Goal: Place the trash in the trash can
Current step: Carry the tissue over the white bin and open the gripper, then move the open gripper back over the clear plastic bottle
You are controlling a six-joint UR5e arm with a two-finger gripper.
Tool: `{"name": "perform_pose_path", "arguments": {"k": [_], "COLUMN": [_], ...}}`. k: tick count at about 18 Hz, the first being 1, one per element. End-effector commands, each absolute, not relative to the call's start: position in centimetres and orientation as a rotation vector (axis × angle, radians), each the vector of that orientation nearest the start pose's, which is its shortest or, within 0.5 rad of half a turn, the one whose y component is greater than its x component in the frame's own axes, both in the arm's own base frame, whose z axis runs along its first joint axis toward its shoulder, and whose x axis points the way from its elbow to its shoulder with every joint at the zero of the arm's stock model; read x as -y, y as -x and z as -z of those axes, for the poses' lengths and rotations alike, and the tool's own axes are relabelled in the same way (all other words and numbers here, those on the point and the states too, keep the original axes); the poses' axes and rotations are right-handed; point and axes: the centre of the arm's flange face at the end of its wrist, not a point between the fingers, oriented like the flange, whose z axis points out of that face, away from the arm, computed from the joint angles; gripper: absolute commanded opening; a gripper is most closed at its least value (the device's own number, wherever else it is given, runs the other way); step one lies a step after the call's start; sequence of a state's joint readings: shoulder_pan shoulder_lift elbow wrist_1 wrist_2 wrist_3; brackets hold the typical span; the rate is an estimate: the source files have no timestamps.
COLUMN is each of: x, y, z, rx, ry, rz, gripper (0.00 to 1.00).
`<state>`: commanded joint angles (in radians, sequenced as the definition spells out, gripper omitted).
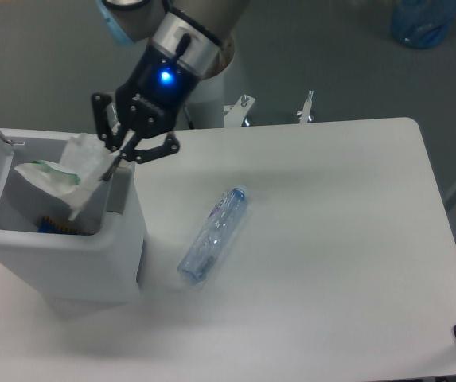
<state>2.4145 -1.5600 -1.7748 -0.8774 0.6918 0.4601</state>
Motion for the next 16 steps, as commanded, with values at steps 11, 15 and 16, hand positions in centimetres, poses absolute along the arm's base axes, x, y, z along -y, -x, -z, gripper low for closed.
{"name": "perform_pose_path", "arguments": {"k": [11, 15, 16], "x": [-49.0, -48.7, -48.4], "y": [27.4, 32.0, 32.8], "z": [-49.3, -47.2, -46.6], "rx": [0.137, 0.19, 0.186], "ry": [2.203, 2.216, 2.229], "rz": [0.422, 0.398, 0.377], "gripper": [0.84, 0.84, 0.84]}}
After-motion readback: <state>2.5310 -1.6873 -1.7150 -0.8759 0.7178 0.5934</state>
